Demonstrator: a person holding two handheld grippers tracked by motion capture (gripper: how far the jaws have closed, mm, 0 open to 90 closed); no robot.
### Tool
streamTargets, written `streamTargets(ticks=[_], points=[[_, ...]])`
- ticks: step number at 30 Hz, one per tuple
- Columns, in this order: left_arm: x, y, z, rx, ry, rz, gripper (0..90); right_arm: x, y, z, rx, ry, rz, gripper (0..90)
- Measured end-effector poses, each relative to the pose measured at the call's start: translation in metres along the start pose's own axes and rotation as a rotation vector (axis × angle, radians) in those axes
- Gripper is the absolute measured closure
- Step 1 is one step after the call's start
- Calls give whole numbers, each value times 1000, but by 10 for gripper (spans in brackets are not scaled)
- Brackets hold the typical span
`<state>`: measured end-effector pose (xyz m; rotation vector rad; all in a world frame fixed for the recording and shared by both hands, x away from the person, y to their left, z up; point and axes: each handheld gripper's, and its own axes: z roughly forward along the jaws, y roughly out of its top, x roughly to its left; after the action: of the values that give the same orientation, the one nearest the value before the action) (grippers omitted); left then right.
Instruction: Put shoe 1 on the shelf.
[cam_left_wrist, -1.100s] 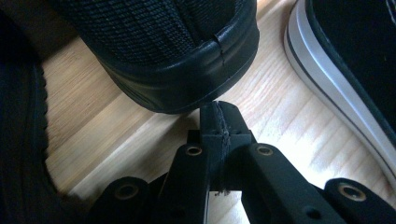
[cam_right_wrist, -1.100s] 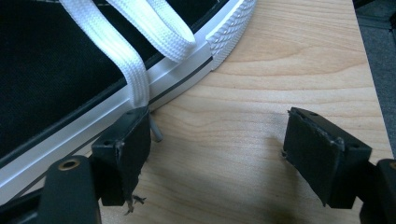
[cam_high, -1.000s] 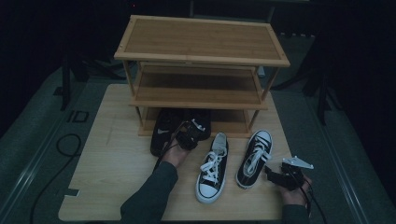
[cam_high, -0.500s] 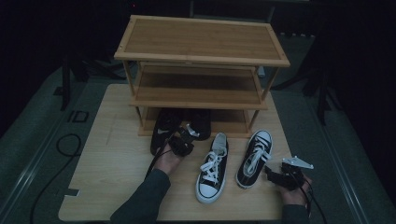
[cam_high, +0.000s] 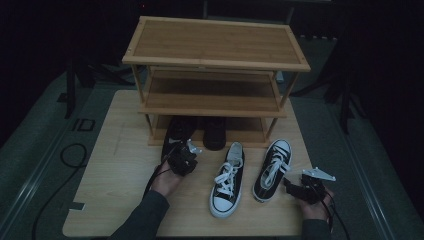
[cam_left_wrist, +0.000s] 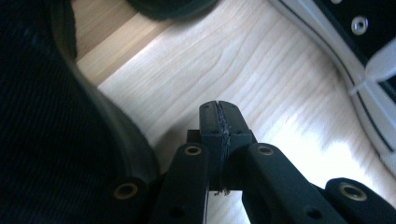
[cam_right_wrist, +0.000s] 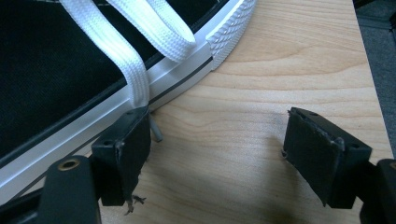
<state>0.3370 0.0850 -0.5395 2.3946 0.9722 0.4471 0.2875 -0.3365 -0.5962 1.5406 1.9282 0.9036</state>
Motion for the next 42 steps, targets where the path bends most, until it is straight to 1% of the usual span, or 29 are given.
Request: streamTargets(ticks=[2, 4, 6, 7, 10, 12, 13, 14, 16, 18, 21, 22, 24, 28, 36, 38, 41, 42], points=[[0, -7, -4, 15, 7, 11, 898, 0, 0, 0, 0, 0, 0, 227], [2, -15, -7, 40, 20, 23, 898, 0, 0, 0, 0, 0, 0, 227], [5, -22, -10, 57, 32, 24, 898, 0, 0, 0, 0, 0, 0, 227], [6, -26, -11, 53, 37, 13, 898, 0, 0, 0, 0, 0, 0, 227], [12, -35, -16, 69, 47, -3, 899, 0, 0, 0, 0, 0, 0, 227], [16, -40, -17, 98, 79, -8, 900, 0, 0, 0, 0, 0, 0, 227], [19, -42, -17, 95, 71, -17, 900, 0, 0, 0, 0, 0, -1, 227], [20, -42, -18, 94, 69, -19, 900, 0, 0, 0, 0, 0, 0, 227], [22, -40, -20, 89, 93, -15, 900, 0, 0, 0, 0, 0, 0, 227], [24, -38, -20, 92, 105, -17, 900, 0, 0, 0, 0, 0, 0, 227], [27, -37, -19, 88, 110, -27, 900, 0, 0, 0, 0, 0, 0, 227], [28, -37, -18, 86, 106, -34, 900, 0, 0, 0, 0, 0, 0, 227], [29, -39, -18, 86, 101, -39, 897, 0, 0, 0, 0, 0, 0, 227], [31, -46, -18, 96, 109, -50, 889, 0, 0, 0, 0, 0, 0, 227], [43, -59, -16, 113, 131, -86, 890, 0, 0, 0, 0, -1, 0, 227], [45, -59, -15, 115, 136, -95, 890, 0, 0, 0, 0, -1, 0, 227], [48, -58, -14, 98, 134, -110, 890, 0, 0, 0, 0, -1, 0, 227], [49, -57, -13, 106, 133, -113, 892, 0, 0, 0, 0, -1, 0, 227]])
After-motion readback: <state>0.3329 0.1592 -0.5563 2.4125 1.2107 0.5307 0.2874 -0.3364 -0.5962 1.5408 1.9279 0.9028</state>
